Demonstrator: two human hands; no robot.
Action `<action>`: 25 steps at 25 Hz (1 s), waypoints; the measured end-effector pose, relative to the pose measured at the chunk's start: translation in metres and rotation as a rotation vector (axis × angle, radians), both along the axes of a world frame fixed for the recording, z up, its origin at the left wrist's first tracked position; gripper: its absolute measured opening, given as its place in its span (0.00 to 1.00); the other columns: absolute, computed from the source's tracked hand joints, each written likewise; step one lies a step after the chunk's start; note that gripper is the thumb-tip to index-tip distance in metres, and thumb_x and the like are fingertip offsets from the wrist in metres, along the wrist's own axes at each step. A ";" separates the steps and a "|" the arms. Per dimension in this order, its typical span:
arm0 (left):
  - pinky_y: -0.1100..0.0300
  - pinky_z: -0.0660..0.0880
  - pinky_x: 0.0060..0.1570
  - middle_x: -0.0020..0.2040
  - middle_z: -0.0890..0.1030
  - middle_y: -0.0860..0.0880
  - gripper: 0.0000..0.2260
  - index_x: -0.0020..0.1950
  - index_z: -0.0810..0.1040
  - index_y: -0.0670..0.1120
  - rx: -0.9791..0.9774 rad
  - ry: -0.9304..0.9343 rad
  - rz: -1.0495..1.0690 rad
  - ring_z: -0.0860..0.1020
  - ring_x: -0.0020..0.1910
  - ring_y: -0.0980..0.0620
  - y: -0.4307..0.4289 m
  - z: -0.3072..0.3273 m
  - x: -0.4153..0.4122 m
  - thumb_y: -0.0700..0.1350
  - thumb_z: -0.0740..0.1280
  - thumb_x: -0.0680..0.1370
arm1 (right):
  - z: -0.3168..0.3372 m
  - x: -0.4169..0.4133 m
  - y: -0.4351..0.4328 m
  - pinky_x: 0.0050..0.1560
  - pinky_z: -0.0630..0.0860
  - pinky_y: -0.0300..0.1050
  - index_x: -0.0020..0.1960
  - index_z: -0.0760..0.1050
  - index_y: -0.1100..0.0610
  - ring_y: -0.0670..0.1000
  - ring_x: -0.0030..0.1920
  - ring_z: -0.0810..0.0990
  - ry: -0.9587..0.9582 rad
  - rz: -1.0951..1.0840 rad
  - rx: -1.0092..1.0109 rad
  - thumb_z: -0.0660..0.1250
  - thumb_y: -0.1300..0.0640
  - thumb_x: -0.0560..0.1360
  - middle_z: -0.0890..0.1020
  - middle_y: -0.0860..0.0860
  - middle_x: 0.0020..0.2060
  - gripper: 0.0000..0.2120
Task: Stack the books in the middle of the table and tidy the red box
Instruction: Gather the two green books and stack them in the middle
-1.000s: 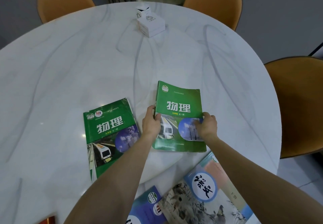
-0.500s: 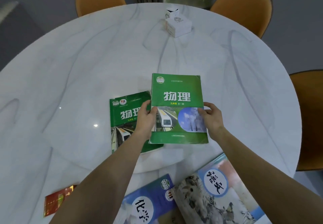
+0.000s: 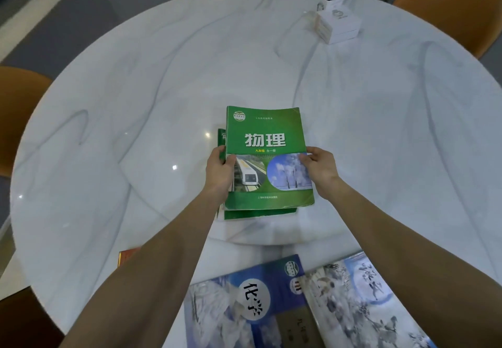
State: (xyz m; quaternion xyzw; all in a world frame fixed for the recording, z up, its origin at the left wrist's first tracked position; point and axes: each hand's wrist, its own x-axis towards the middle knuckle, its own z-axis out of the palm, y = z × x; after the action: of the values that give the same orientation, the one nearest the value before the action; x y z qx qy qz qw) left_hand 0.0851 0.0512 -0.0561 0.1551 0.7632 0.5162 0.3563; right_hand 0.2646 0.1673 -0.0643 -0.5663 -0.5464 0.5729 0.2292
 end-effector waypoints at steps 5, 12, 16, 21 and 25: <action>0.46 0.78 0.55 0.56 0.80 0.39 0.15 0.66 0.69 0.46 -0.085 0.079 0.013 0.80 0.52 0.42 -0.010 -0.012 -0.011 0.40 0.58 0.80 | -0.015 -0.024 -0.006 0.56 0.79 0.54 0.53 0.79 0.64 0.61 0.50 0.81 -0.138 0.043 0.034 0.62 0.61 0.77 0.83 0.63 0.50 0.09; 0.54 0.74 0.49 0.55 0.79 0.38 0.13 0.62 0.72 0.39 -0.210 0.379 -0.099 0.78 0.52 0.40 -0.012 -0.023 -0.005 0.37 0.56 0.79 | -0.027 -0.028 -0.011 0.41 0.67 0.42 0.49 0.78 0.70 0.55 0.40 0.71 -0.361 0.151 0.160 0.58 0.63 0.78 0.76 0.59 0.38 0.12; 0.49 0.70 0.56 0.58 0.72 0.36 0.12 0.60 0.71 0.35 -0.433 0.638 -0.228 0.70 0.58 0.38 -0.013 -0.025 0.000 0.38 0.57 0.79 | -0.027 -0.033 -0.008 0.40 0.65 0.42 0.44 0.77 0.71 0.55 0.40 0.71 -0.463 0.201 0.223 0.58 0.64 0.77 0.80 0.67 0.42 0.12; 0.46 0.68 0.60 0.63 0.68 0.37 0.14 0.62 0.69 0.36 -0.559 0.597 -0.298 0.65 0.63 0.38 -0.014 -0.029 -0.006 0.42 0.56 0.80 | -0.031 -0.037 -0.009 0.40 0.65 0.41 0.42 0.78 0.66 0.55 0.40 0.72 -0.531 0.240 0.221 0.59 0.63 0.77 0.76 0.60 0.38 0.11; 0.46 0.68 0.60 0.64 0.67 0.37 0.14 0.63 0.68 0.36 -0.554 0.552 -0.285 0.65 0.64 0.38 -0.011 -0.030 -0.007 0.42 0.56 0.80 | -0.032 -0.038 -0.006 0.41 0.67 0.41 0.48 0.80 0.68 0.55 0.41 0.73 -0.522 0.226 0.210 0.60 0.64 0.76 0.82 0.64 0.45 0.11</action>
State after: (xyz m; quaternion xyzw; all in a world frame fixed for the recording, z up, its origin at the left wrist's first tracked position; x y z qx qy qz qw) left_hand 0.0782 0.0398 -0.0866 0.2901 0.9110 0.1758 0.2343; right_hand 0.2267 0.1612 -0.0963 -0.6032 -0.7027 0.3702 0.0732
